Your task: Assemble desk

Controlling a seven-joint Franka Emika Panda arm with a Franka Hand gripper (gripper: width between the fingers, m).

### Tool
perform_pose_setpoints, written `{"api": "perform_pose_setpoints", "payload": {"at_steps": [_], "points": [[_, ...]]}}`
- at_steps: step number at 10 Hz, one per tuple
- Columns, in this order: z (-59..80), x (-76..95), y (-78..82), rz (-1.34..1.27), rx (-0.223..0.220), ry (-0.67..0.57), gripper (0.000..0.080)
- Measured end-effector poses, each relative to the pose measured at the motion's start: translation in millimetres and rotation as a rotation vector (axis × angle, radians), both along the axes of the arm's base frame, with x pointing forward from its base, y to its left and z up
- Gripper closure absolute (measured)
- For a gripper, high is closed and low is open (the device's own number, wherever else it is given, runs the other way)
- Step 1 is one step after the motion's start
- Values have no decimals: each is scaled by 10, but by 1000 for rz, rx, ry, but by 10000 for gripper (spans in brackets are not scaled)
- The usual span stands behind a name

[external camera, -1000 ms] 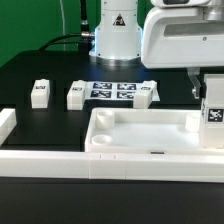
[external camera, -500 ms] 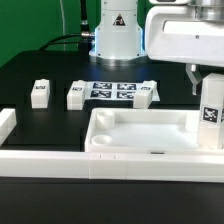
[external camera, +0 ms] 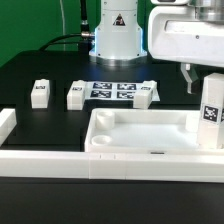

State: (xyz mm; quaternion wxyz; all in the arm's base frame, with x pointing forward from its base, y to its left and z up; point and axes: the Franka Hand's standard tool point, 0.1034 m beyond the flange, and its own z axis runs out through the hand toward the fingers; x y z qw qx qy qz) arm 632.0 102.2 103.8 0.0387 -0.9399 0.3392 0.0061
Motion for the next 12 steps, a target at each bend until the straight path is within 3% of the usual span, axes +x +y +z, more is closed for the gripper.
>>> {"api": "perform_pose_setpoints", "payload": {"at_steps": [1,2,6,12], "points": [[1,-3,27,75,-2,-6,175],[0,0,16,171,-4,-14,157],[-3,-1,16,449,-9,-35,150],[-1,10,84,933,-63,-71,150]]}}
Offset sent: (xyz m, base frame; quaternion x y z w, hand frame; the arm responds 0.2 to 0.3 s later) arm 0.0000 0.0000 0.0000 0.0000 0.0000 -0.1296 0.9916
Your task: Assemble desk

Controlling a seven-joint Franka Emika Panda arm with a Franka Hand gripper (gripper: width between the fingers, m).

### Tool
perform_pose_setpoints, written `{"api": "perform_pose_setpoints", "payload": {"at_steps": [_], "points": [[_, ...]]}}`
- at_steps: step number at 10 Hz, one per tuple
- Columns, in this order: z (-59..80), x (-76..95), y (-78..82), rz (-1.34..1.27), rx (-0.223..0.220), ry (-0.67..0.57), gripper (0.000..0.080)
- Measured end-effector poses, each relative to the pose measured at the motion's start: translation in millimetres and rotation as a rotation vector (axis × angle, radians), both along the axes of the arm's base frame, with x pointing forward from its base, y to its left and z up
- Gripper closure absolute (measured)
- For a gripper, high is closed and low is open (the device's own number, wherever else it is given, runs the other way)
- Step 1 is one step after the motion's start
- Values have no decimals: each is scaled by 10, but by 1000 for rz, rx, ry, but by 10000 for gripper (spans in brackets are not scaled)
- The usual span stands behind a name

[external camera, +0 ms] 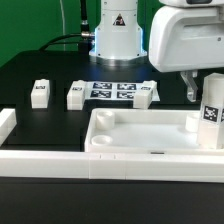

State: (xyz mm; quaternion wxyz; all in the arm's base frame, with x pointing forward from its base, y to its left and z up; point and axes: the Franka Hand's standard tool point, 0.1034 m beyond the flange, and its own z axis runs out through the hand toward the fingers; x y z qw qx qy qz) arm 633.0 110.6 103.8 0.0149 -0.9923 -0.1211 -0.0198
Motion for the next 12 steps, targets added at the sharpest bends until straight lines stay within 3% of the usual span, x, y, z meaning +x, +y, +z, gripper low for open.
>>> {"api": "perform_pose_setpoints", "payload": {"at_steps": [6,7,8,9,10,12], "points": [[7,14,-41,472,-33,-16,150],[6,15,-39,451,-32,-15,252],[4,14,-40,451,-32,-15,252],[4,14,-41,451,-32,-15,473],[1,13,-41,451,-32,-15,510],[1,13,-40,413,-30,-14,510]]}}
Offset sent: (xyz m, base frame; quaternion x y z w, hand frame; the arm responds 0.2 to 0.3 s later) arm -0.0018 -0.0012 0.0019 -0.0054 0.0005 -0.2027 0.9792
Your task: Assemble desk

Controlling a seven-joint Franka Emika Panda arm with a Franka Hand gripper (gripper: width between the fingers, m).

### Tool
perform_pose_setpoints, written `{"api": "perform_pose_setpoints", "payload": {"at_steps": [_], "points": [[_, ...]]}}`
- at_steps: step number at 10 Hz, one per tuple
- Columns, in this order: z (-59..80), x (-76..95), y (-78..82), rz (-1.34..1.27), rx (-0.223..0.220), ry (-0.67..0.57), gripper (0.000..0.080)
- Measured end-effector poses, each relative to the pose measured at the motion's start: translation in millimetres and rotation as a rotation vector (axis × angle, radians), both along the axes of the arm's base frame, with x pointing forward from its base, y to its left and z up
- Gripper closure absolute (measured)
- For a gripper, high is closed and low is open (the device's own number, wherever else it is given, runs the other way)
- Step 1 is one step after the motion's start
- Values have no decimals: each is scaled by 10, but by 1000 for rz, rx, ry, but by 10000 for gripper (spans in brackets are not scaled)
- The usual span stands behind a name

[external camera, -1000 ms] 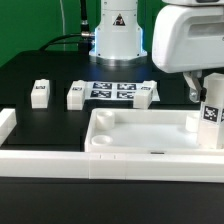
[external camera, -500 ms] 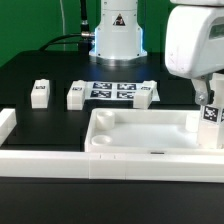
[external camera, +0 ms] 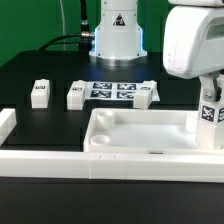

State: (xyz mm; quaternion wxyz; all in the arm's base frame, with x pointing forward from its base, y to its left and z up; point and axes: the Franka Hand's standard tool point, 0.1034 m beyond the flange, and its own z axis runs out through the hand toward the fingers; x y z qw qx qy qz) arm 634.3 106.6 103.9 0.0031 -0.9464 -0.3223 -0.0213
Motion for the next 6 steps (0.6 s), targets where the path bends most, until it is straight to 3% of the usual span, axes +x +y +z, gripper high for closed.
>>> {"api": "perform_pose_setpoints", "payload": {"at_steps": [6], "points": [[-5,1,-30,-558,47,22,509]]}}
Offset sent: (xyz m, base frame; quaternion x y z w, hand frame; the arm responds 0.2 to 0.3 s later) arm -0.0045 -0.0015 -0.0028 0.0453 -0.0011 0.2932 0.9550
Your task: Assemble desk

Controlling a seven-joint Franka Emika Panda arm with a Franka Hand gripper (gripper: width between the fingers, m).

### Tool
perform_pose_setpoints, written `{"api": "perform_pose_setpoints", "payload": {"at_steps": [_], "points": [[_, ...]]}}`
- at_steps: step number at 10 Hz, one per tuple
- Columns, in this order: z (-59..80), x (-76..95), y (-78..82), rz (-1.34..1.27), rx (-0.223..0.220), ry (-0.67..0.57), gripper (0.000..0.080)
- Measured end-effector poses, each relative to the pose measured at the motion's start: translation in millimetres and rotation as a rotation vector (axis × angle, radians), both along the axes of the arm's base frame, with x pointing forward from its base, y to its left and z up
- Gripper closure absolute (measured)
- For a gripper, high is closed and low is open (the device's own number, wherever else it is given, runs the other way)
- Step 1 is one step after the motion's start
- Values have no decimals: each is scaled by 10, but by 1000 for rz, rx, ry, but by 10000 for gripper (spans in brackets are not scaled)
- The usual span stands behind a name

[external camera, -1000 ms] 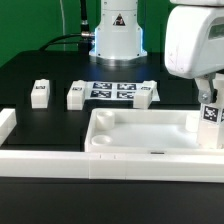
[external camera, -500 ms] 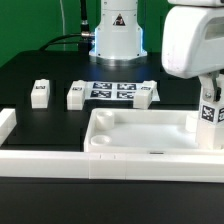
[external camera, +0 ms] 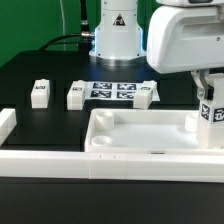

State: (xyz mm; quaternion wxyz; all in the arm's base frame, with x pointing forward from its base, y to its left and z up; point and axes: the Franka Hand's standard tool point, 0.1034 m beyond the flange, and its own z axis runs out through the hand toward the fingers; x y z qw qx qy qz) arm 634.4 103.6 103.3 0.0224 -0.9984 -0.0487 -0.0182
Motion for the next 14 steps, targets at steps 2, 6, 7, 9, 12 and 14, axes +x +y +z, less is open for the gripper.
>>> {"api": "perform_pose_setpoints", "payload": {"at_steps": [2,6,7,9,12,14], "points": [[0,2,-11,-158,7,7,509],[-4,7,-75,-481,9,21,509],[-2,6,-116,-562,5,28,507],[-3,4,-185,-634,-2,34,504],[-5,10,-226,-661,-4,33,325],[91,13,-170,-636,3,23,211]]}}
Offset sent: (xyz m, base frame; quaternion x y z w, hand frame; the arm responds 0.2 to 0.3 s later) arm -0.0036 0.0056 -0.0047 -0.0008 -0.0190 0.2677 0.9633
